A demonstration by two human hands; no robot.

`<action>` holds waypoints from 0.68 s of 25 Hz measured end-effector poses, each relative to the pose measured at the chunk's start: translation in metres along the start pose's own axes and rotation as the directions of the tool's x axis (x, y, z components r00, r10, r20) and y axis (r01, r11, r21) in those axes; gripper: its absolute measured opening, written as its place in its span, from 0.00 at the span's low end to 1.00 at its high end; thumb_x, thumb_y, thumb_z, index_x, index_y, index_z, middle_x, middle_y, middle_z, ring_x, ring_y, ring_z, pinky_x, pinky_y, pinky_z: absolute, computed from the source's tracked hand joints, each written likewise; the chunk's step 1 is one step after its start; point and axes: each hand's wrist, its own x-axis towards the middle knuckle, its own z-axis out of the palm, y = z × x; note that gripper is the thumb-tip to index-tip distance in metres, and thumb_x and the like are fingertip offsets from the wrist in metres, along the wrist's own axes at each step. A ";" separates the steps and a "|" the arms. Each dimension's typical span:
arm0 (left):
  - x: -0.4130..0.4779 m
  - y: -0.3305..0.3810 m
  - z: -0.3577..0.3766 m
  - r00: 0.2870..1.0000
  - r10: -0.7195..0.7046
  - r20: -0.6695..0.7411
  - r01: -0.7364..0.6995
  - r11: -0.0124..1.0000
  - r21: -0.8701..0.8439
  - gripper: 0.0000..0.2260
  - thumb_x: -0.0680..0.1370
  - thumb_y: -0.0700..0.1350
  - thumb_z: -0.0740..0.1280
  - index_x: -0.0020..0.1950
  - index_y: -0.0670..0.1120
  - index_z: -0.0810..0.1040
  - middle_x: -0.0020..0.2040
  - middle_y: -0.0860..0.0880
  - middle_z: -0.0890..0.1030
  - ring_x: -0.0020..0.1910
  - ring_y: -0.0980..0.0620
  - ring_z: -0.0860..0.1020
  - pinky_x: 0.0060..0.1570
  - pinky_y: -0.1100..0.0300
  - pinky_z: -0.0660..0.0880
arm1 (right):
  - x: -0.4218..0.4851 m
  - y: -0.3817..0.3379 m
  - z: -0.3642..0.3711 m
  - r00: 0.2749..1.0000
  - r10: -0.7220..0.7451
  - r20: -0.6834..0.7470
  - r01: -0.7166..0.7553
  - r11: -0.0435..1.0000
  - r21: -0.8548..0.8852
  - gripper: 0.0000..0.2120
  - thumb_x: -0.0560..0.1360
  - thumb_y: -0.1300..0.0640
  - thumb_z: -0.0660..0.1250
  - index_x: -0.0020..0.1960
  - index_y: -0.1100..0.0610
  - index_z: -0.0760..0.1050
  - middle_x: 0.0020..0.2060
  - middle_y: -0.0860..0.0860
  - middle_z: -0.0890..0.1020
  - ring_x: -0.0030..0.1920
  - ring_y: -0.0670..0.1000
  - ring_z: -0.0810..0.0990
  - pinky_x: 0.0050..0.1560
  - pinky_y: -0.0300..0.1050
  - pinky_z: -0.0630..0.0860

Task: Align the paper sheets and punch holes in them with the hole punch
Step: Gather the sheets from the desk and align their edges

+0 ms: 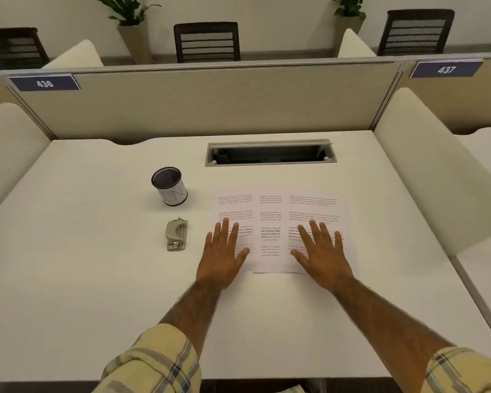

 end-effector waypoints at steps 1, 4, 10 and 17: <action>-0.004 -0.001 0.004 1.000 -0.002 0.003 0.002 1.000 0.020 0.34 0.84 0.64 0.46 0.84 0.52 0.38 0.84 0.49 0.34 0.83 0.49 0.35 0.82 0.50 0.37 | -0.002 -0.003 0.004 1.000 -0.001 0.023 0.001 1.000 -0.020 0.35 0.81 0.33 0.42 0.82 0.47 0.42 0.83 0.53 0.44 0.82 0.57 0.41 0.79 0.64 0.40; -0.013 -0.007 0.019 0.998 -0.022 0.062 0.020 0.999 0.044 0.34 0.84 0.64 0.46 0.84 0.52 0.38 0.84 0.50 0.34 0.84 0.49 0.35 0.81 0.51 0.35 | -0.006 -0.004 0.022 0.997 -0.012 0.073 0.014 0.999 -0.033 0.35 0.80 0.32 0.42 0.82 0.46 0.41 0.83 0.52 0.44 0.82 0.56 0.41 0.79 0.63 0.40; -0.027 -0.015 0.036 0.996 -0.021 0.088 0.015 0.997 0.071 0.34 0.83 0.65 0.43 0.85 0.52 0.38 0.84 0.49 0.35 0.84 0.48 0.36 0.80 0.50 0.32 | -0.009 -0.006 0.041 0.993 -0.009 0.114 0.013 0.999 -0.035 0.36 0.79 0.32 0.41 0.82 0.46 0.40 0.82 0.52 0.40 0.82 0.56 0.39 0.79 0.62 0.41; -0.019 -0.013 0.028 0.999 0.013 0.043 -0.013 1.000 -0.001 0.37 0.80 0.68 0.35 0.84 0.52 0.38 0.84 0.50 0.33 0.83 0.49 0.33 0.82 0.48 0.35 | -0.020 -0.010 0.044 0.999 0.043 0.014 -0.043 0.999 0.000 0.38 0.76 0.30 0.34 0.82 0.46 0.42 0.83 0.51 0.43 0.82 0.53 0.40 0.80 0.59 0.41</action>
